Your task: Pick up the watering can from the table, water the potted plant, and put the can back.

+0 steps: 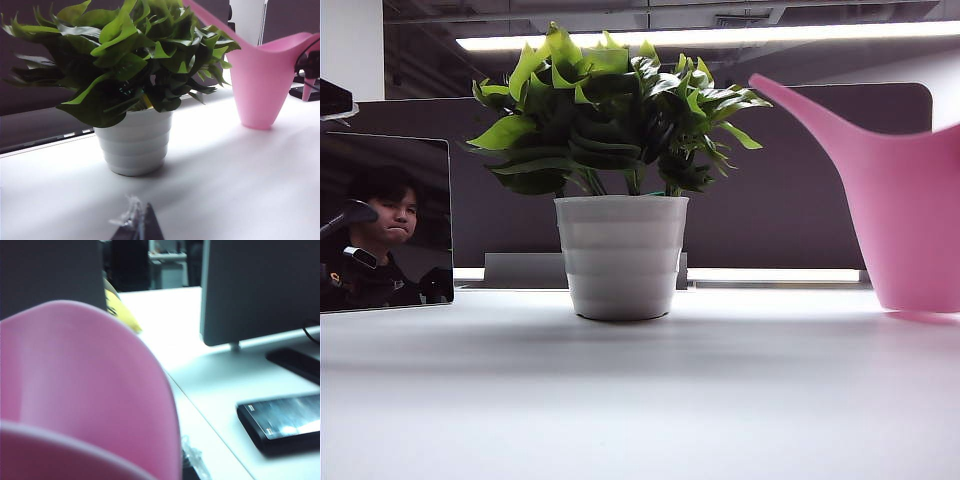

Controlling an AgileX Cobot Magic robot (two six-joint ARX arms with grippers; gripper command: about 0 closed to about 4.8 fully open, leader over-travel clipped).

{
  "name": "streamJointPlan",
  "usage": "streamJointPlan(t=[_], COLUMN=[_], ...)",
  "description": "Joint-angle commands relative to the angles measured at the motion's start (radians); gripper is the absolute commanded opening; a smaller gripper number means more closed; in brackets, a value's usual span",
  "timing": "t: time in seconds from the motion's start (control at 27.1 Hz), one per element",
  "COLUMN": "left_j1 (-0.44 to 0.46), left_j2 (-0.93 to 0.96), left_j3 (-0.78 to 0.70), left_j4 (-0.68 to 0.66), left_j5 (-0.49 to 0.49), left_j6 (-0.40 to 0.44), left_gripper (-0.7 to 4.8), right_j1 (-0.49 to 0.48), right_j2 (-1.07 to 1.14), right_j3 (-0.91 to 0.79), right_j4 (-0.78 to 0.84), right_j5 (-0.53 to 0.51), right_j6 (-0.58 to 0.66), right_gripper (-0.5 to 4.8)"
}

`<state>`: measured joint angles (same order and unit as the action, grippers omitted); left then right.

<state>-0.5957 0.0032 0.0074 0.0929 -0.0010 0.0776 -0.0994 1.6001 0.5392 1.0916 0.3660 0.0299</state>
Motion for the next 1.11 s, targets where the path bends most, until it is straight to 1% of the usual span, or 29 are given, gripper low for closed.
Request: streamJointPlan(t=[0.04, 0.11, 0.3, 0.55, 0.7, 0.89, 1.11], left_j1=[0.000, 0.000, 0.000, 0.000, 0.000, 0.004, 0.005], left_j2=[0.001, 0.001, 0.001, 0.001, 0.001, 0.001, 0.001], left_j3=[0.001, 0.001, 0.001, 0.001, 0.001, 0.001, 0.001], left_j4=[0.012, 0.012, 0.012, 0.012, 0.012, 0.012, 0.012], left_j5=[0.002, 0.002, 0.002, 0.002, 0.002, 0.002, 0.002], left_j6=[0.000, 0.000, 0.000, 0.000, 0.000, 0.000, 0.000], left_gripper=[-0.05, -0.05, -0.05, -0.05, -0.05, -0.05, -0.05], right_j1=[-0.024, -0.040, -0.082, -0.085, -0.084, -0.071, -0.042], right_j2=[-0.075, -0.112, -0.201, -0.280, -0.292, -0.292, -0.292], right_j3=[0.007, 0.007, 0.008, 0.023, 0.108, 0.198, 0.288], right_j4=[0.020, -0.007, -0.087, -0.150, -0.275, -0.354, -0.478], right_j5=[-0.076, -0.105, -0.214, -0.278, -0.322, -0.352, -0.381], right_j6=[0.013, 0.013, 0.014, -0.040, -0.056, -0.092, -0.176], right_gripper=[-0.01, -0.01, -0.02, -0.02, -0.02, -0.02, -0.02])
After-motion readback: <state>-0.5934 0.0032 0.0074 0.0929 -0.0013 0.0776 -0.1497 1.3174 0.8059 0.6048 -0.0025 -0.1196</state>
